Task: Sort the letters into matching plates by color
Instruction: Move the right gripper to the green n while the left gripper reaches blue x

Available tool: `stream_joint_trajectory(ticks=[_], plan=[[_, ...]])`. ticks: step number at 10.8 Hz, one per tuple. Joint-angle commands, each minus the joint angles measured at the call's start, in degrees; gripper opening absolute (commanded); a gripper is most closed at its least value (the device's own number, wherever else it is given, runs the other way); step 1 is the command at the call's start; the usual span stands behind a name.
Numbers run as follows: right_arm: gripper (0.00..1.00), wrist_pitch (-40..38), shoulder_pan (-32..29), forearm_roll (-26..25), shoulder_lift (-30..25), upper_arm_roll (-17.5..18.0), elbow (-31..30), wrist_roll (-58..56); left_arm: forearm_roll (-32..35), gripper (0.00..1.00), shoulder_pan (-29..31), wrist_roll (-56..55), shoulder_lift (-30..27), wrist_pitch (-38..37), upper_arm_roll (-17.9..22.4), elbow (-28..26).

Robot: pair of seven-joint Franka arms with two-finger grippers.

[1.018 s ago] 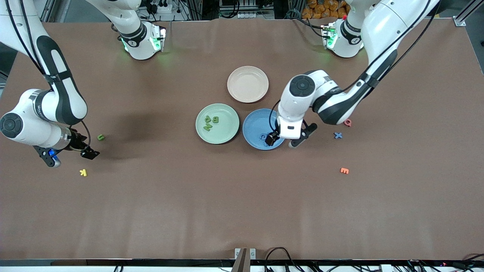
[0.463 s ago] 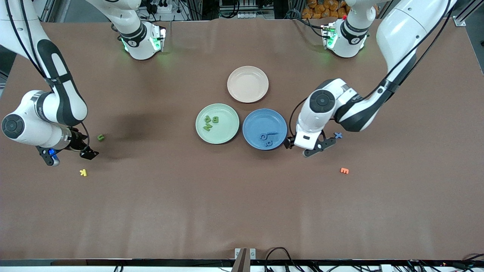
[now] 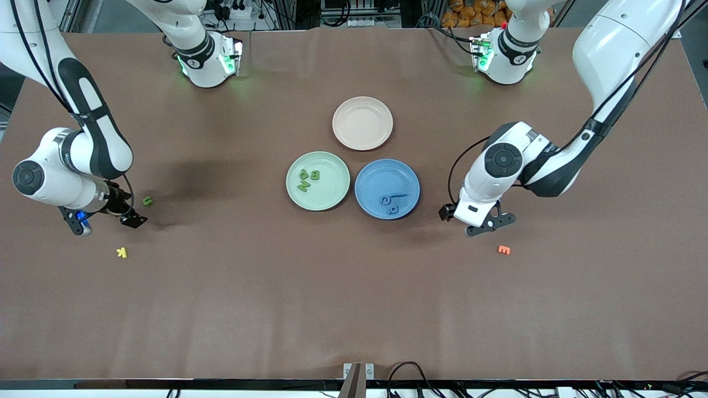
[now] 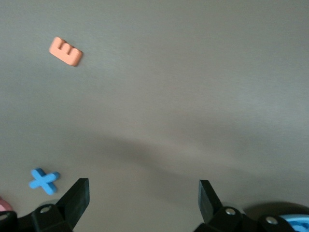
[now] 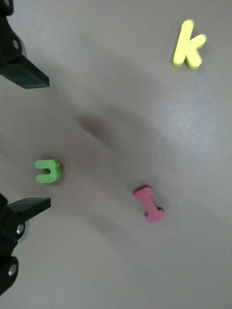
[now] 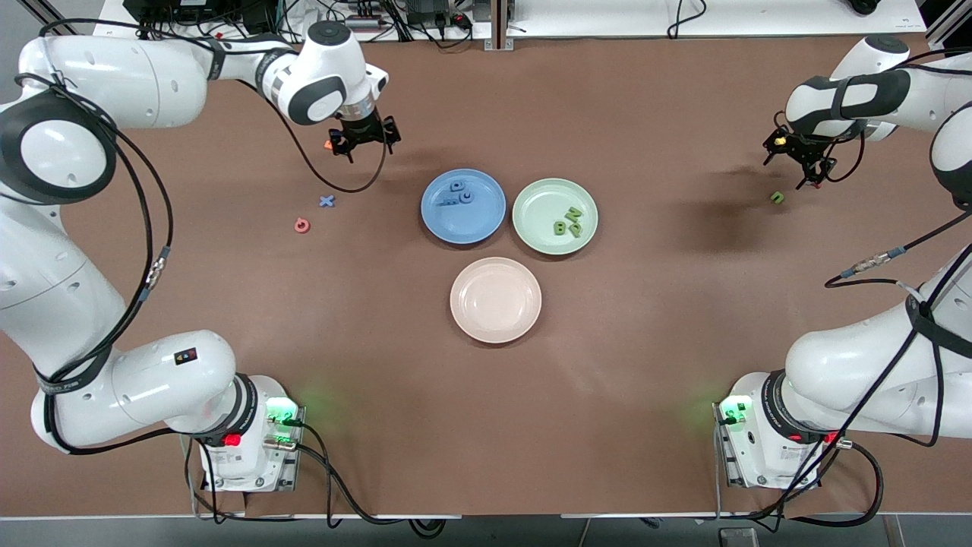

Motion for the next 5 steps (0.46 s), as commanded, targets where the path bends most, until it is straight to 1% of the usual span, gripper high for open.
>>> stream_joint_trajectory(ticks=[1,4,5], plan=[[1.00,0.8,-1.0,0.5,-3.8,0.7,-5.1,-0.4,1.0,1.00,3.5,4.5,-2.5,0.0,-0.5,-3.6],[1.00,1.3,-2.5,0.5,-3.2,0.7,-5.7,-2.9,2.2,1.00,6.1,4.6,-3.2,0.5,-1.0,-5.5],[1.00,1.8,-3.0,0.5,-2.7,0.7,-5.7,-3.8,2.2,1.00,7.6,4.6,-3.6,1.0,-2.0,-6.7]])
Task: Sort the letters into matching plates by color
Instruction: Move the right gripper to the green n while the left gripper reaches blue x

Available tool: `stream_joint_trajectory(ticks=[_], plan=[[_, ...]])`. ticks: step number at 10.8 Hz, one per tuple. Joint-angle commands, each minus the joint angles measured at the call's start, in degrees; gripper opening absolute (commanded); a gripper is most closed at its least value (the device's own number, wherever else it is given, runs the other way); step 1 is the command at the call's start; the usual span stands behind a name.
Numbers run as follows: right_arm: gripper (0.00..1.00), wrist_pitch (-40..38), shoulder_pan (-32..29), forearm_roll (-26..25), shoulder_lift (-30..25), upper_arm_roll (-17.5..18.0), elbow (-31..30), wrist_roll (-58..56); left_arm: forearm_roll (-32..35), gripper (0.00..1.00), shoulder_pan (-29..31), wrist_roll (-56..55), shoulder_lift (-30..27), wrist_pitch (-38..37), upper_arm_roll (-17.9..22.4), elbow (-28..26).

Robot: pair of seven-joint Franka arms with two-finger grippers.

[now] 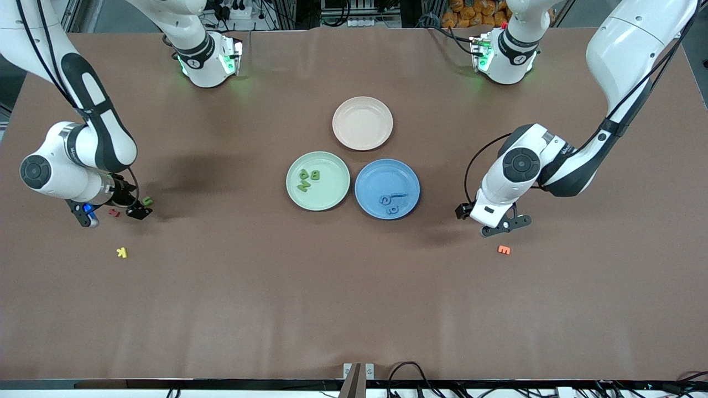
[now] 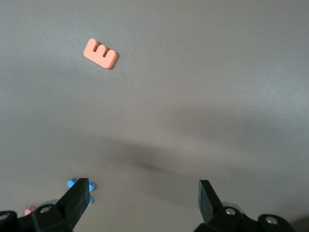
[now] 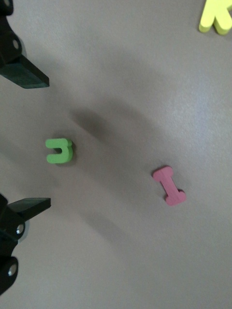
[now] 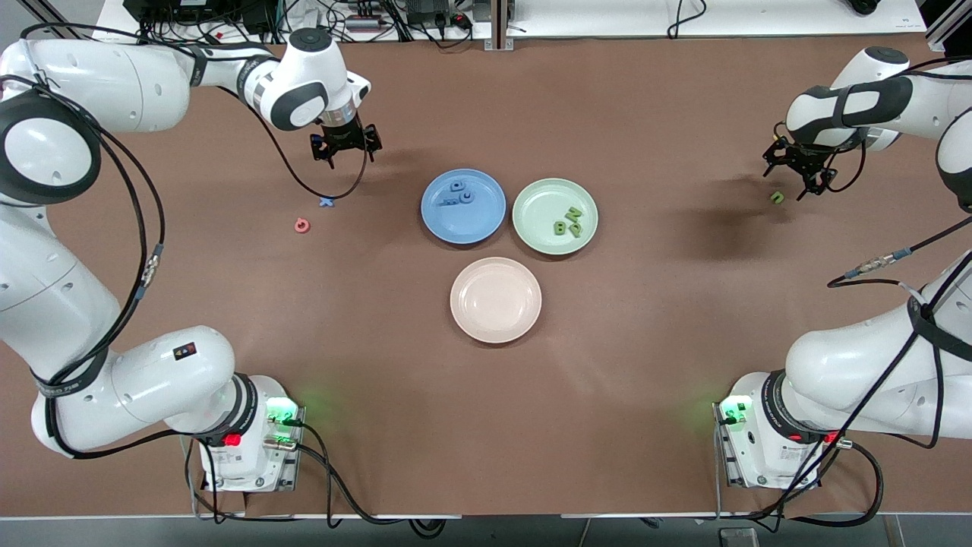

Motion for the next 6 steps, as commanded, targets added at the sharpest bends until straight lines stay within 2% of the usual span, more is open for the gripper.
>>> stream_joint_trajectory(ticks=[1,3,6], plan=[[1.00,2.4,-2.7,0.5,-0.8,0.7,-1.9,-3.0,0.9,1.00,5.3,0.4,-3.3,1.7,-3.2,-5.0],[1.00,3.5,-2.6,0.5,-0.5,0.7,-1.8,-2.9,0.9,1.00,9.4,0.0,-3.4,1.8,-5.9,-7.2],[1.00,4.3,-2.5,0.6,0.2,0.7,-1.8,-2.9,0.9,1.00,12.6,-0.8,-3.3,4.6,-6.4,-10.9]])
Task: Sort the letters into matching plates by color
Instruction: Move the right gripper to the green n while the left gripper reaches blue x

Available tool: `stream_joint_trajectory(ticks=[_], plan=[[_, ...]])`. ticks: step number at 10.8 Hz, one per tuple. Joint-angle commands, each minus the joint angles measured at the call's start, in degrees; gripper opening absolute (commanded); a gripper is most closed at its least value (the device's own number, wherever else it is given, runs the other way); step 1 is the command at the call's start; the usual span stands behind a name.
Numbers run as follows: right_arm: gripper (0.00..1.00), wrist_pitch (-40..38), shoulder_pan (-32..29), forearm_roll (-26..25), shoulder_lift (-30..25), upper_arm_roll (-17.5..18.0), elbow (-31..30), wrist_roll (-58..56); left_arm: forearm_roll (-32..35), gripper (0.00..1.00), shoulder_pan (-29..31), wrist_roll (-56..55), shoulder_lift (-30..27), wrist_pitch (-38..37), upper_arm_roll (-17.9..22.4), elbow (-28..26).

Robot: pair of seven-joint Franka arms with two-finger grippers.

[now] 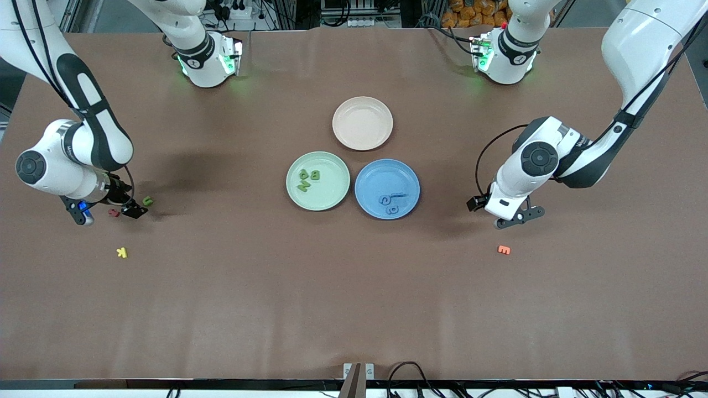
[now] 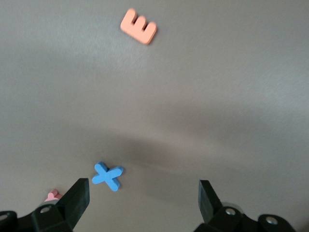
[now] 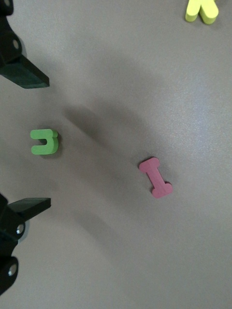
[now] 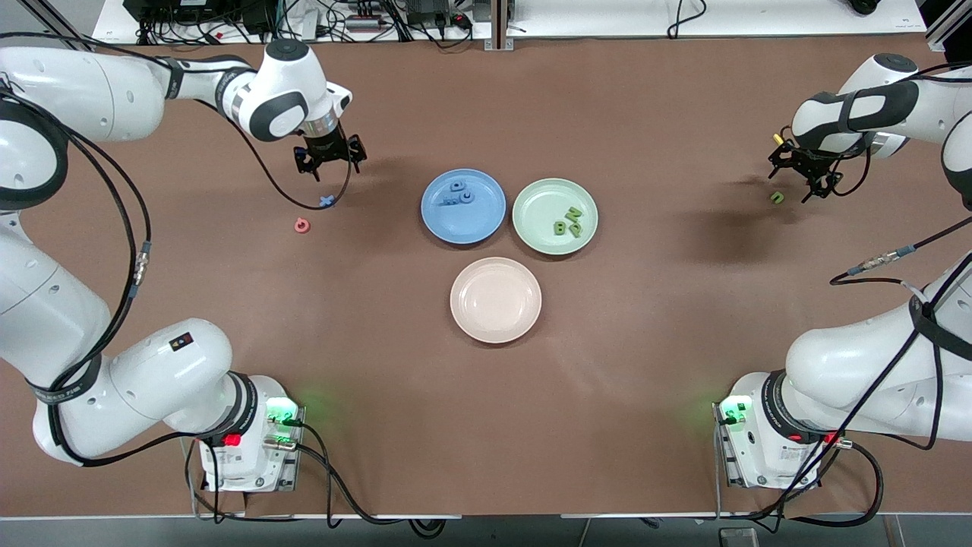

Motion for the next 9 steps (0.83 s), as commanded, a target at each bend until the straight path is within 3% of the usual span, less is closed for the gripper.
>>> stream_joint_trajectory(ticks=[1,4,6,9], plan=[[1.00,1.6,-0.7,0.6,0.4,0.6,-0.7,-0.8,1.8,1.00,4.9,-0.8,-1.9,6.9,-1.1,-6.8],[1.00,3.8,-0.6,0.6,1.7,0.6,-0.8,-0.8,6.8,0.98,7.6,-0.7,-1.9,11.1,-1.1,-9.4],[1.00,3.8,-0.3,0.6,1.7,0.6,-0.8,-0.7,6.9,0.75,7.6,-0.5,-1.9,11.3,-1.2,-9.4],[1.00,3.8,-0.1,0.6,1.7,0.6,-0.9,-0.7,6.8,0.52,8.0,-0.6,-1.7,11.3,-1.2,-9.5]])
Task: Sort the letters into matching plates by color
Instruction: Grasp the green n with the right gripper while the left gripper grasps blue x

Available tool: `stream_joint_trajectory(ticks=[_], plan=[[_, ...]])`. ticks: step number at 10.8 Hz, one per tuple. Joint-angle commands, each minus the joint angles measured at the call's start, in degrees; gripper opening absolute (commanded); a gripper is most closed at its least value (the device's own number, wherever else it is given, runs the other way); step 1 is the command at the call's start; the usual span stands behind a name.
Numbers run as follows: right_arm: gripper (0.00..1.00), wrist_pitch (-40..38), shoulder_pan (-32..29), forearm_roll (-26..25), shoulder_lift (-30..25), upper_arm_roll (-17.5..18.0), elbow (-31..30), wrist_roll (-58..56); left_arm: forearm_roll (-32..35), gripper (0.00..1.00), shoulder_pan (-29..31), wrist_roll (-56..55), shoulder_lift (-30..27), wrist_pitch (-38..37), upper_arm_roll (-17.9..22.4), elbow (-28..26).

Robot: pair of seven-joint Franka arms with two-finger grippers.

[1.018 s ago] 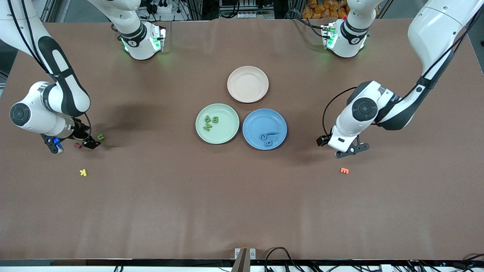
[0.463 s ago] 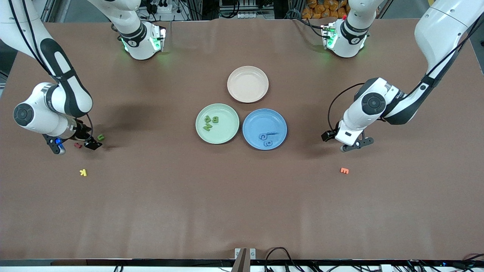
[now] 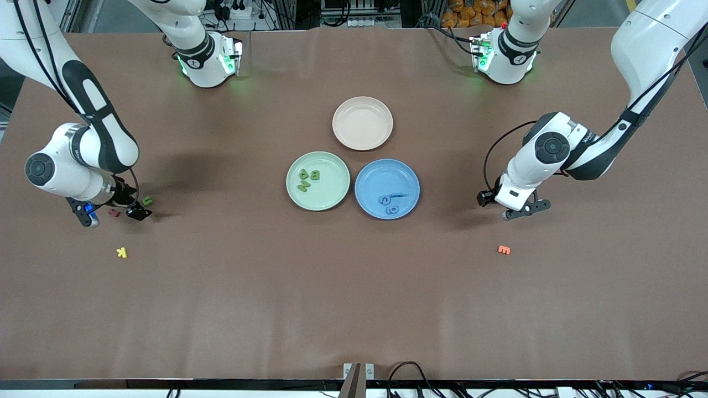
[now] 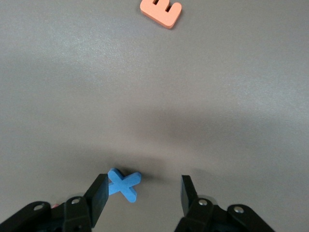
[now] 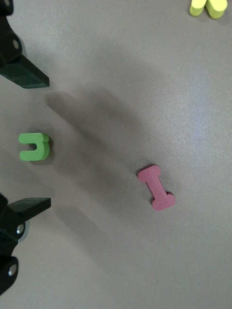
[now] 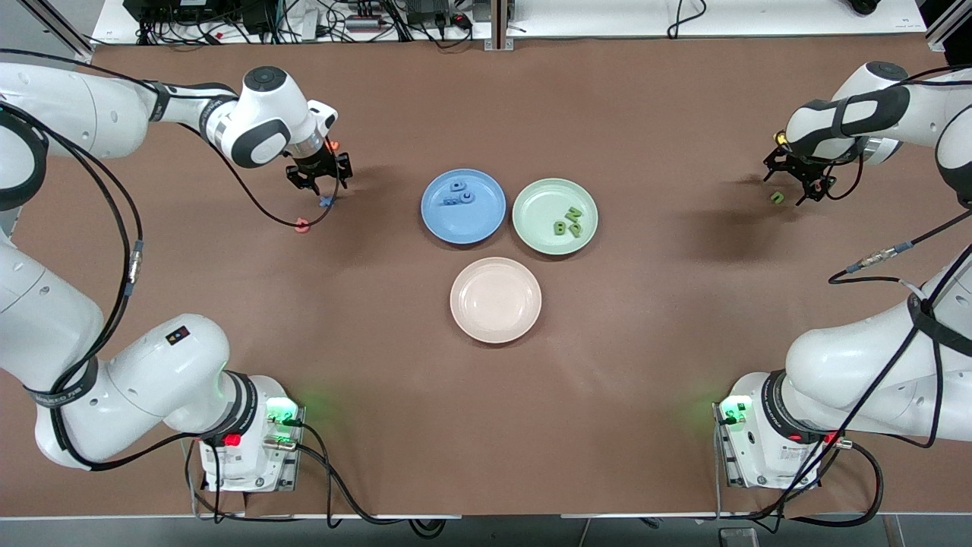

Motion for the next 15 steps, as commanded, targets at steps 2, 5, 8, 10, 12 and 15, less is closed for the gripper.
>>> stream_joint_trajectory(ticks=[2,5,8,10,12,15], plan=[[1.00,0.8,-0.2,0.6,0.0,0.5,-0.6,-0.7,1.3,0.47,1.2,-0.6,-1.9,1.5,-0.6,-2.3],[1.00,0.8,0.2,0.6,0.7,0.5,-0.5,-0.7,3.5,0.47,1.3,0.3,-1.9,2.2,-0.7,-2.6],[1.00,1.0,0.6,0.6,0.8,0.5,-0.5,-0.7,4.5,0.46,2.7,0.3,-1.9,3.6,-0.6,-3.5],[1.00,1.4,0.6,0.6,1.0,0.5,-0.5,-0.7,4.5,0.46,2.8,0.3,-1.7,3.7,-0.6,-3.5],[0.79,1.4,0.7,0.6,1.0,0.5,-0.5,-0.7,4.5,0.46,2.9,0.2,-1.3,4.8,-0.5,-4.0],[0.61,1.4,0.7,0.6,1.0,0.5,-0.5,-0.7,4.6,0.46,3.3,0.3,-1.7,5.4,-0.4,-4.9]])
